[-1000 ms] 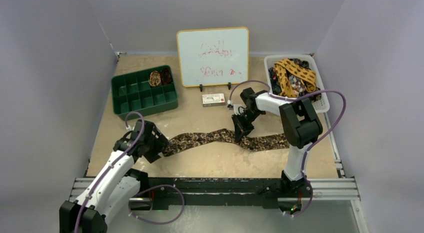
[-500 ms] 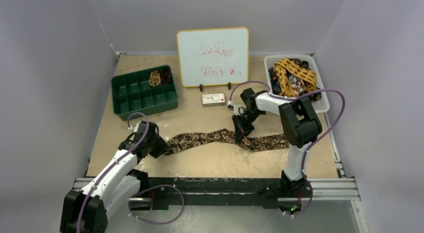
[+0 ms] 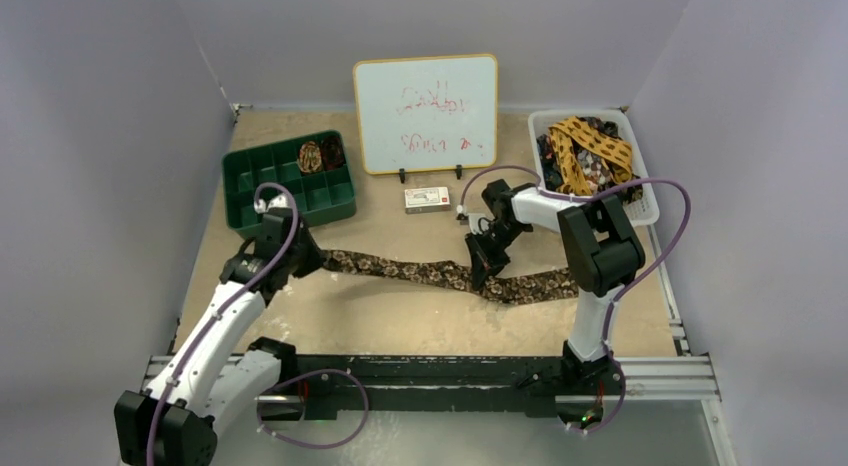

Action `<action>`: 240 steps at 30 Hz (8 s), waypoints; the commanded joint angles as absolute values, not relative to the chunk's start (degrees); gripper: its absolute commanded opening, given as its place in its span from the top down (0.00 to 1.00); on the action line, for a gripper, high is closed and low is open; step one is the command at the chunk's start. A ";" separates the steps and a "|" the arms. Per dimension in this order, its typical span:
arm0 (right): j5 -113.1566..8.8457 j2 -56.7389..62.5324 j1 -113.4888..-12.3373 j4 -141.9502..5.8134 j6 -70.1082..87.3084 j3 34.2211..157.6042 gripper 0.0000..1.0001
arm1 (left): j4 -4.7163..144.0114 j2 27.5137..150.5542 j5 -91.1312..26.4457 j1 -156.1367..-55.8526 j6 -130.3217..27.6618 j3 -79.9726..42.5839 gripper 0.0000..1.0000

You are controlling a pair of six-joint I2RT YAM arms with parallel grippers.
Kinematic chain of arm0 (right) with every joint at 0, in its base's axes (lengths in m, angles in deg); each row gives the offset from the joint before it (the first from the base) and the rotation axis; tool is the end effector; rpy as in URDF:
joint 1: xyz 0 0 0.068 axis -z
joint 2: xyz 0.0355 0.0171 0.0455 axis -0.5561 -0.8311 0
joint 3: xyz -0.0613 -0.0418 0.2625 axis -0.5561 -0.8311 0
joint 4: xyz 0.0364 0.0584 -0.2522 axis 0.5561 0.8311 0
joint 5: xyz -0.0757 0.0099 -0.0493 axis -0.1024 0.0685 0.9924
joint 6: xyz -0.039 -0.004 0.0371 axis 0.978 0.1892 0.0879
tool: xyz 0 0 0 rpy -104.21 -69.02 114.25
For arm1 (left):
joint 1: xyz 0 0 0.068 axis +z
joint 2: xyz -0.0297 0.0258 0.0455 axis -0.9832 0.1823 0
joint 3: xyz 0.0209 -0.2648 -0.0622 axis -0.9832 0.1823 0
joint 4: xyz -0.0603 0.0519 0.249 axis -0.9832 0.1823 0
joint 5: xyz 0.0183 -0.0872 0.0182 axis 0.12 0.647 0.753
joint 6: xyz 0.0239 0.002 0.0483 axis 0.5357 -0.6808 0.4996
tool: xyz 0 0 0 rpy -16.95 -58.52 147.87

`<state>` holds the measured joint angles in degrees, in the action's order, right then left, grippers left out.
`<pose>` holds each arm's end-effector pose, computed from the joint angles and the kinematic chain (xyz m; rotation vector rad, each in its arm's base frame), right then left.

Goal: Roll the ties
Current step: Flatten out the tie at the center of the board, then roll the tie at the center of the board.

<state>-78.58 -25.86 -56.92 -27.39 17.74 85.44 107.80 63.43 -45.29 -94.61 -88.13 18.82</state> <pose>0.2985 0.1493 0.1289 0.6845 -2.8850 -0.9123 0.1651 -0.0416 0.2237 -0.7496 2.3836 -0.3760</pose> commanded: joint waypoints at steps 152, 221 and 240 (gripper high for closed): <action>-65.76 -12.40 -78.88 -37.42 21.80 86.37 0.94 | 118.07 64.87 -54.35 -87.49 -80.35 9.83 1.00; -37.48 4.57 -43.45 -44.02 -21.18 59.97 0.74 | 122.55 63.22 -46.53 -87.49 -76.44 3.98 0.36; -32.37 11.47 -43.48 -34.01 -23.12 64.60 1.00 | 120.25 61.61 -46.00 -87.49 -76.68 6.18 0.36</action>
<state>-35.11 10.55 -43.74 -39.78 -21.03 61.64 123.02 62.77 -46.60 -87.81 -77.03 5.49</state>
